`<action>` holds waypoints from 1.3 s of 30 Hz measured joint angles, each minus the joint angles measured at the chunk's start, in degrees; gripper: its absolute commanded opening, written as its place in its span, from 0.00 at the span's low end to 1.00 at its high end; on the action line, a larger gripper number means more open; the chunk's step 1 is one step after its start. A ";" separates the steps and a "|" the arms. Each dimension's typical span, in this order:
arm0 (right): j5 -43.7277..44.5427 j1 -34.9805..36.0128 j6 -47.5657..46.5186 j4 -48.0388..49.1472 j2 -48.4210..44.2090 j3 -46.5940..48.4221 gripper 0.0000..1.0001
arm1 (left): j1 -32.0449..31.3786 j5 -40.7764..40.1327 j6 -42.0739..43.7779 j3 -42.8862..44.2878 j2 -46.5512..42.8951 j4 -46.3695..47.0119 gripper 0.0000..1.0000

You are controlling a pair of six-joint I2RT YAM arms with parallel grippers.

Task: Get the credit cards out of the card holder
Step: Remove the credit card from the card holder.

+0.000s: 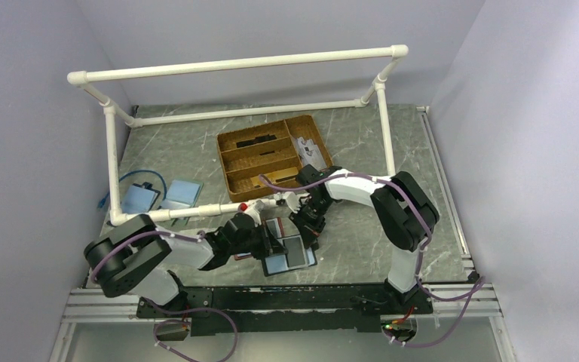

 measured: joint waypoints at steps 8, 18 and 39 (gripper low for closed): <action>-1.18 0.94 1.57 1.01 0.83 0.02 0.00 | 3.76 4.83 3.72 -2.23 -4.11 -1.40 0.00; -1.16 0.98 1.81 1.40 0.85 0.00 0.00 | 6.23 10.05 9.94 -1.97 -4.07 -4.66 0.00; -0.72 1.44 0.35 1.70 -0.20 -0.48 0.10 | 11.58 12.81 11.02 -1.29 -13.53 -20.09 0.00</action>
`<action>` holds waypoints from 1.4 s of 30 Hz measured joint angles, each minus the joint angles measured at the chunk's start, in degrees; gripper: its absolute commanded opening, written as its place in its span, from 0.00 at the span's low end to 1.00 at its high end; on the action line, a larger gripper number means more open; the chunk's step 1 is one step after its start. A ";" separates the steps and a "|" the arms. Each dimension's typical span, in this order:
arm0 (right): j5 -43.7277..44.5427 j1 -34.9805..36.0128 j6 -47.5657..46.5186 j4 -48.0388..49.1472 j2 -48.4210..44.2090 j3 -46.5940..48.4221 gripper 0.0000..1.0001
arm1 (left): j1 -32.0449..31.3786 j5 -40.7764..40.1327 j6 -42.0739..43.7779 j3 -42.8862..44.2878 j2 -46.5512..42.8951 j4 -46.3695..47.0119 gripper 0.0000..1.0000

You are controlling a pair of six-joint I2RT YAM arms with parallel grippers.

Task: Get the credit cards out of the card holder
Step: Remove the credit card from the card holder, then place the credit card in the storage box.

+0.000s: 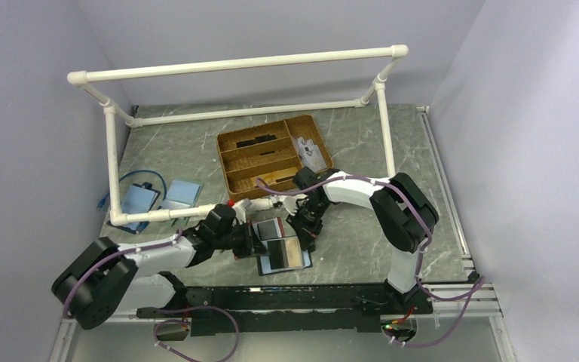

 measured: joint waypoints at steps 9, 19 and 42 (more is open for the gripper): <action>-2.54 -0.55 -6.73 -1.51 -4.07 -0.63 0.31 | 0.00 -0.35 5.55 1.29 -6.19 -6.78 0.00; -13.44 -4.20 -15.17 -8.63 -9.33 1.33 0.39 | 0.00 0.81 9.66 3.85 -9.18 -9.44 0.00; -22.29 -5.25 -24.48 -2.62 -10.75 0.87 0.51 | 0.00 7.56 11.67 7.13 -6.08 -4.11 0.00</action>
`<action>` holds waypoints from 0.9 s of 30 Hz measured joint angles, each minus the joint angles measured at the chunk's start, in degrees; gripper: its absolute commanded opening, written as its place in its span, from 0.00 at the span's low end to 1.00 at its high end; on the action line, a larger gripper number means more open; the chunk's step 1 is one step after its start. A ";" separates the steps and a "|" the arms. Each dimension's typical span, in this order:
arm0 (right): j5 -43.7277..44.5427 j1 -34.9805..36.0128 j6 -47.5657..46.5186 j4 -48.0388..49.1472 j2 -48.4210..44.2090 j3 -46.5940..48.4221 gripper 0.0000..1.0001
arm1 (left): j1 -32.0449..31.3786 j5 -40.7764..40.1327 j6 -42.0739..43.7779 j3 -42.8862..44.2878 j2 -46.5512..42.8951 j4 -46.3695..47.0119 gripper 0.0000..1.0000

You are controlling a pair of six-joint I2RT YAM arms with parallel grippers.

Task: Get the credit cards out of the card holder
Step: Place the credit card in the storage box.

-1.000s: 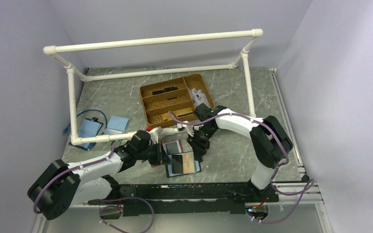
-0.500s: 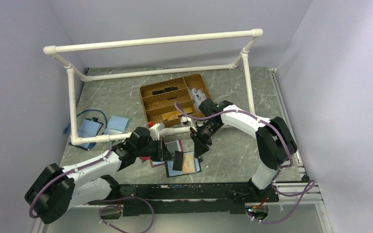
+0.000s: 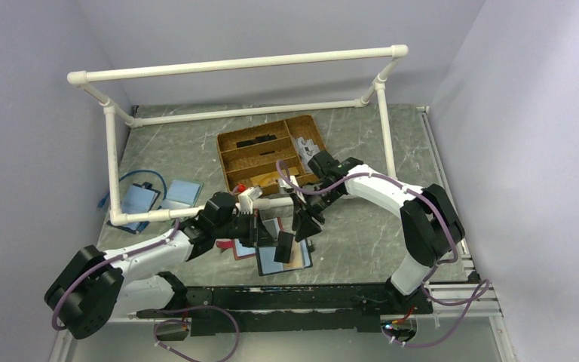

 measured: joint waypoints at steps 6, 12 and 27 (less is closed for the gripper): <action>-2.97 -0.02 -3.78 -0.02 -0.04 -0.04 0.51 | -0.37 1.33 0.00 0.98 2.21 1.62 0.00; -5.09 -0.02 -5.68 -0.70 1.70 -0.04 0.51 | -0.72 1.92 -0.02 1.75 2.67 3.85 0.00; -6.12 -1.97 -6.71 -3.17 2.12 0.79 0.50 | -1.05 1.95 0.00 1.75 2.75 3.93 0.00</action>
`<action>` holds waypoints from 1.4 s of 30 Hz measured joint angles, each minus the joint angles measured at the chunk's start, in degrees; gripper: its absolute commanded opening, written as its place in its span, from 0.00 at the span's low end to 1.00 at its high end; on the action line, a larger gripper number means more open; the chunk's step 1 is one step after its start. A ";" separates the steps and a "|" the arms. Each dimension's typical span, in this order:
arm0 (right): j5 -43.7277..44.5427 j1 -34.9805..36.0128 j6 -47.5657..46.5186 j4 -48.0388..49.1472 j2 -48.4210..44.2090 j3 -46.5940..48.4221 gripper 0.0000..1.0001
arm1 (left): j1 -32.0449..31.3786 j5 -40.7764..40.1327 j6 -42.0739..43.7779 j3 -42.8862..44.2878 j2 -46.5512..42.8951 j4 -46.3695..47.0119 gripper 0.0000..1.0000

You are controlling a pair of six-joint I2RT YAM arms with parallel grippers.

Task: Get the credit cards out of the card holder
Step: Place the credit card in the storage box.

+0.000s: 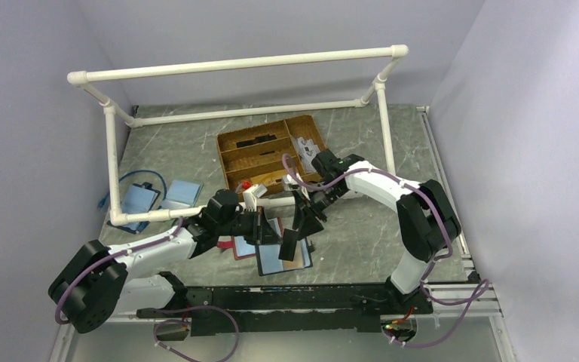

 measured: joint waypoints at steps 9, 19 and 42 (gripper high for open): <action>-0.55 -1.70 -4.35 -5.99 0.50 3.43 0.50 | -0.09 0.70 0.02 0.48 1.53 -0.24 0.00; 1.09 1.05 -0.31 -1.95 1.44 2.19 0.48 | -0.74 2.47 0.11 1.81 1.55 0.20 0.00; 6.73 -1.60 -4.50 -10.10 -1.60 7.96 0.00 | 0.74 -16.65 12.68 18.08 -11.34 -32.61 0.99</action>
